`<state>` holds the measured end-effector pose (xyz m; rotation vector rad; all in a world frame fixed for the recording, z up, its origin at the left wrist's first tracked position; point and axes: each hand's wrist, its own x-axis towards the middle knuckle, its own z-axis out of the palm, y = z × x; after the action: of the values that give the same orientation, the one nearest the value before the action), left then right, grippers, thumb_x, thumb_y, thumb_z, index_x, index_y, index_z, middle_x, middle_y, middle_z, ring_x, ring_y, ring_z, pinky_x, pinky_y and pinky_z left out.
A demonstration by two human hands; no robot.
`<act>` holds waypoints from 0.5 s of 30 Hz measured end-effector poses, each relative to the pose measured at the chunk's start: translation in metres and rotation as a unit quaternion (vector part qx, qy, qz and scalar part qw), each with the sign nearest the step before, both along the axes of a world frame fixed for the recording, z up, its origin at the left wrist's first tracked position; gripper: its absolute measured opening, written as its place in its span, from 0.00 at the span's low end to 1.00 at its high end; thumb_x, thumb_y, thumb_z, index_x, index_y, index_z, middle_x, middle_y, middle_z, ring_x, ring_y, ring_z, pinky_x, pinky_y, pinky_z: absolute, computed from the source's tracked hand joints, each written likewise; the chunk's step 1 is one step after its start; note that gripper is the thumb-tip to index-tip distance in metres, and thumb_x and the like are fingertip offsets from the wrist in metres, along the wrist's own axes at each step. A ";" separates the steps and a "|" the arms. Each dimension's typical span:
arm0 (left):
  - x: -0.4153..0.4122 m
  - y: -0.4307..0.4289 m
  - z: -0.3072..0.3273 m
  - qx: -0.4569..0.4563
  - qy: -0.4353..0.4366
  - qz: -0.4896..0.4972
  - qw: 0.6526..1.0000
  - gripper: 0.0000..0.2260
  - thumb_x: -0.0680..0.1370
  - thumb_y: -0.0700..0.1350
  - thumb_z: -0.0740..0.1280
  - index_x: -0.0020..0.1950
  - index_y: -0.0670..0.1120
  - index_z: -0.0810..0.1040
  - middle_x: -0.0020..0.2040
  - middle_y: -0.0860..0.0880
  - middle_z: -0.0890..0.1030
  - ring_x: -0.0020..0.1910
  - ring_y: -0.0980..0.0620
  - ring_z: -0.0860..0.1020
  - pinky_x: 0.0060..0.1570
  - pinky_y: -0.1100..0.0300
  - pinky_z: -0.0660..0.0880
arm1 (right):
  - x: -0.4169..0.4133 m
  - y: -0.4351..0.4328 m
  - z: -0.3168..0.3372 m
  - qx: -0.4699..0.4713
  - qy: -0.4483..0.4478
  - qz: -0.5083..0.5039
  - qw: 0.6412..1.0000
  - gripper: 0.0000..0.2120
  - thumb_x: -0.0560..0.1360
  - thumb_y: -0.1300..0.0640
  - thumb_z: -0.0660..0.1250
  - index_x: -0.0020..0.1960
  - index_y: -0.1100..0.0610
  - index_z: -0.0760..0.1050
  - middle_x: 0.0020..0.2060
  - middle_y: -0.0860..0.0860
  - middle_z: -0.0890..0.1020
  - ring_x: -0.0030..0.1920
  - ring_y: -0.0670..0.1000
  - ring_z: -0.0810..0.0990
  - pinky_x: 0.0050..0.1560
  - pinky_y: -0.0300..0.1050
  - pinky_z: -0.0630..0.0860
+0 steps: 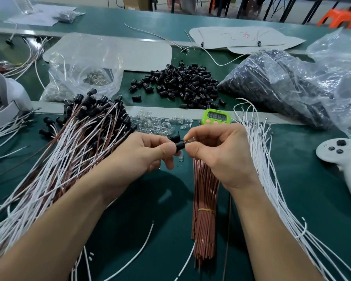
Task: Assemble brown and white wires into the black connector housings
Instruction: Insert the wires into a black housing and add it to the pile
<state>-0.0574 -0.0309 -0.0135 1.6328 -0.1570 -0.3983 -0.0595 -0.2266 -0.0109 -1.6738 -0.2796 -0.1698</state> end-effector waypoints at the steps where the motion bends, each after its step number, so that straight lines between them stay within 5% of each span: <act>1: 0.000 -0.001 -0.001 0.004 -0.006 0.009 1.000 0.08 0.78 0.46 0.71 0.42 0.44 0.86 0.29 0.50 0.77 0.28 0.58 0.67 0.29 0.69 0.63 | 0.000 0.000 -0.001 -0.004 0.003 0.003 1.000 0.07 0.66 0.65 0.76 0.39 0.54 0.86 0.31 0.49 0.85 0.31 0.47 0.83 0.35 0.39 0.78; 5: 0.000 -0.002 -0.004 0.001 -0.004 0.082 0.997 0.06 0.74 0.42 0.75 0.38 0.43 0.86 0.22 0.57 0.70 0.22 0.61 0.63 0.23 0.71 0.60 | 0.000 0.005 -0.002 0.002 0.012 -0.004 1.000 0.11 0.66 0.66 0.78 0.40 0.51 0.87 0.32 0.49 0.87 0.31 0.48 0.85 0.36 0.39 0.80; 9: 0.002 0.000 0.001 -0.008 -0.003 0.100 0.995 0.15 0.62 0.56 0.75 0.37 0.45 0.88 0.23 0.53 0.62 0.24 0.57 0.57 0.24 0.66 0.54 | 0.001 0.007 -0.001 0.018 0.024 -0.006 1.000 0.12 0.68 0.70 0.79 0.43 0.54 0.88 0.33 0.51 0.87 0.31 0.49 0.84 0.36 0.38 0.80; 15: 0.001 0.000 0.000 0.040 -0.021 0.030 0.999 0.07 0.79 0.42 0.70 0.45 0.41 0.86 0.30 0.48 0.77 0.30 0.55 0.72 0.31 0.67 0.69 | 0.002 0.001 -0.003 0.014 0.049 0.019 0.999 0.10 0.69 0.68 0.77 0.44 0.54 0.88 0.33 0.54 0.87 0.32 0.51 0.85 0.37 0.40 0.81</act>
<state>-0.0564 -0.0312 -0.0131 1.7209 -0.1242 -0.3275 -0.0570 -0.2261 -0.0141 -1.6423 -0.2350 -0.0629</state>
